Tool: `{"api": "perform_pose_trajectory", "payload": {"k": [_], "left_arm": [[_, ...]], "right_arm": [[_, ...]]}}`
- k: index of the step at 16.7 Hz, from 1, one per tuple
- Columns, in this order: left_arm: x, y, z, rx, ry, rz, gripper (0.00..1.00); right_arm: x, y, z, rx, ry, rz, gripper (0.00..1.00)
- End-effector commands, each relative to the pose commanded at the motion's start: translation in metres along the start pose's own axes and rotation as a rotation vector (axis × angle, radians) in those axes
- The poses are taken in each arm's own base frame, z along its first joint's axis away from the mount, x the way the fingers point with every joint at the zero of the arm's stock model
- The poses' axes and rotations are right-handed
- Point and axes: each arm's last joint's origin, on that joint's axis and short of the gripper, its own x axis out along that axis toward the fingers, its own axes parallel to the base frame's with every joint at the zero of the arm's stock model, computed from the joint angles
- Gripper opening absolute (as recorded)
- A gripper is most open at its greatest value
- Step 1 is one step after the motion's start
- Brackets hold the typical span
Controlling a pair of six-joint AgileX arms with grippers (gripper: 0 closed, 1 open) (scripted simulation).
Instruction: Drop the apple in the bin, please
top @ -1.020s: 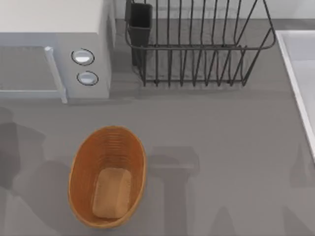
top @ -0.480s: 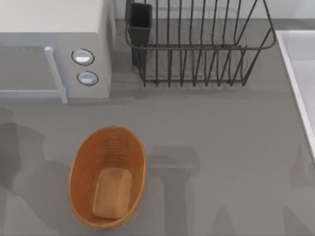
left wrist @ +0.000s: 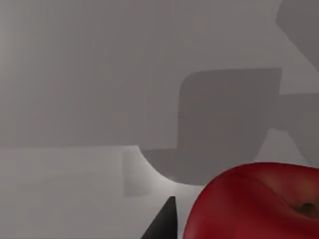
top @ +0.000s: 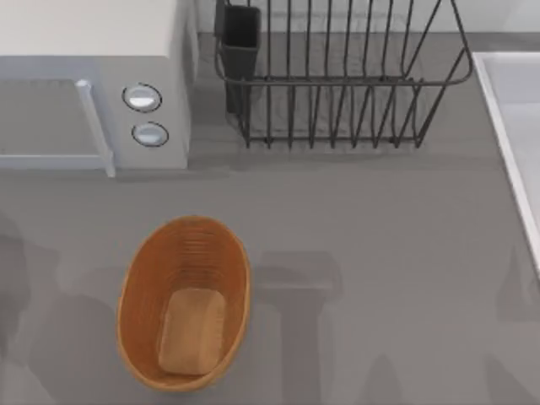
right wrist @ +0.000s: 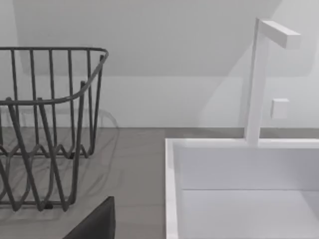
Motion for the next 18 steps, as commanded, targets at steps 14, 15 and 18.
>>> {"api": "perform_pose_trajectory", "payload": {"k": [14, 15, 18], "left_arm": [[-0.112, -0.028, 0.039, 0.122, -0.092, 0.043, 0.0], [-0.112, -0.028, 0.039, 0.122, -0.092, 0.043, 0.0], [-0.112, -0.046, 0.048, 0.112, -0.085, 0.009, 0.0]], "right_arm": [[0.0, 0.0, 0.0, 0.0, 0.0, 0.0, 1.0], [0.0, 0.0, 0.0, 0.0, 0.0, 0.0, 1.0], [0.0, 0.0, 0.0, 0.0, 0.0, 0.0, 1.0]]}}
